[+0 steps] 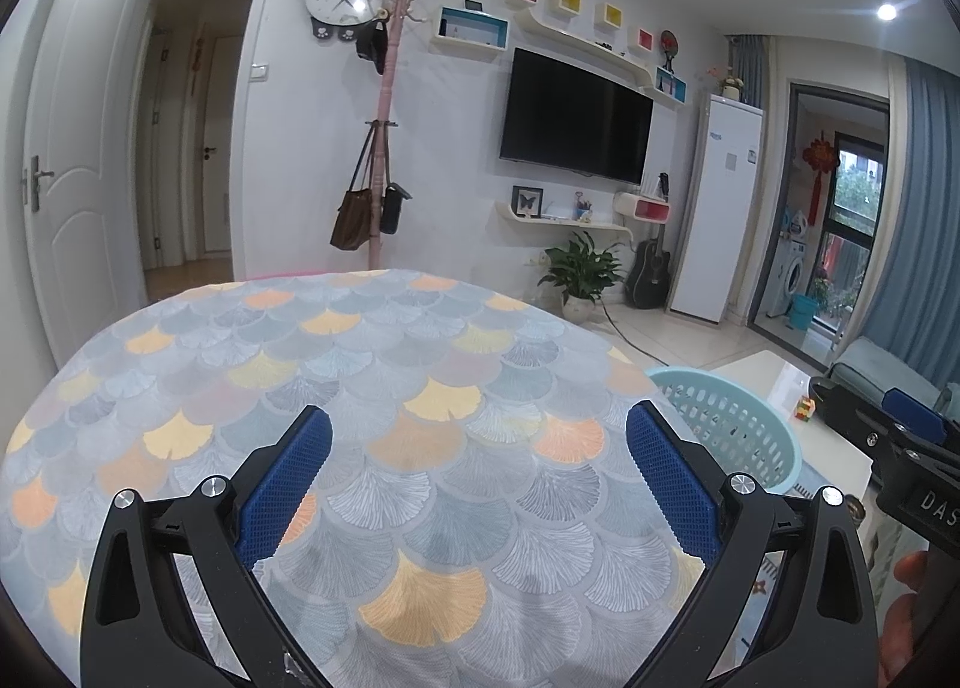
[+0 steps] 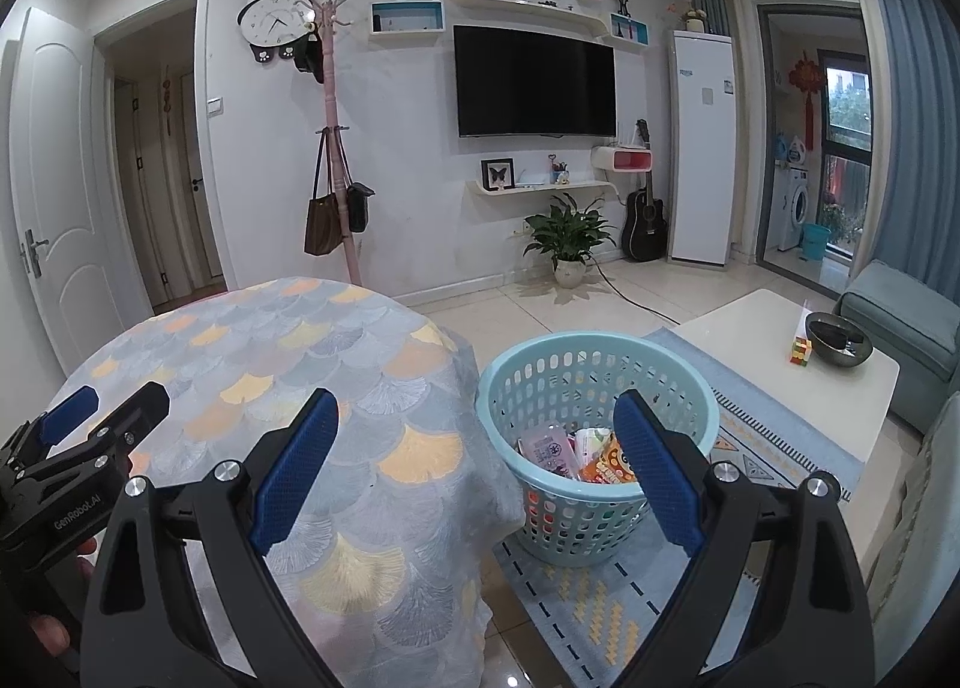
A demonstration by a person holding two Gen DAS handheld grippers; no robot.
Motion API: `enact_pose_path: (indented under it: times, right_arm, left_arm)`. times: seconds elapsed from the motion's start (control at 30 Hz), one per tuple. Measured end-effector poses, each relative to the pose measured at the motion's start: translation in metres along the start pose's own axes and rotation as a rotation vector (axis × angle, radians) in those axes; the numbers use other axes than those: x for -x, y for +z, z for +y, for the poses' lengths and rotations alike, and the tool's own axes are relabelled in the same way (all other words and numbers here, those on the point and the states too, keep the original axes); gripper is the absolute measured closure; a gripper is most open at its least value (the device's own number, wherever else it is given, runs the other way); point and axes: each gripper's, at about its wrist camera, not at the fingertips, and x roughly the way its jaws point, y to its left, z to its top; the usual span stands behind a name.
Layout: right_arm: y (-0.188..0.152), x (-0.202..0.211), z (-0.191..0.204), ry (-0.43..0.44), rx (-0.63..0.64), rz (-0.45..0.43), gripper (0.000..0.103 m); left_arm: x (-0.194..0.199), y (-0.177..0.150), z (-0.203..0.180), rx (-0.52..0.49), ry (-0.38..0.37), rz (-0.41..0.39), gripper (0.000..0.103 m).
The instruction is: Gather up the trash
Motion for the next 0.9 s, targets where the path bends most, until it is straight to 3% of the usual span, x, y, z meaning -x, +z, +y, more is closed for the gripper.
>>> enact_pose_path:
  times: [0.8,0.9]
  right_arm:
    - [0.005,0.001,0.004,-0.006,0.020,-0.002,0.014]
    - [0.006,0.004,0.005,-0.008,0.023,-0.006,0.014]
  left_arm:
    - [0.014,0.006,-0.013,-0.024,-0.008,-0.037,0.008]
    - [0.019,0.008,-0.024,-0.090,0.063,-0.036,0.008]
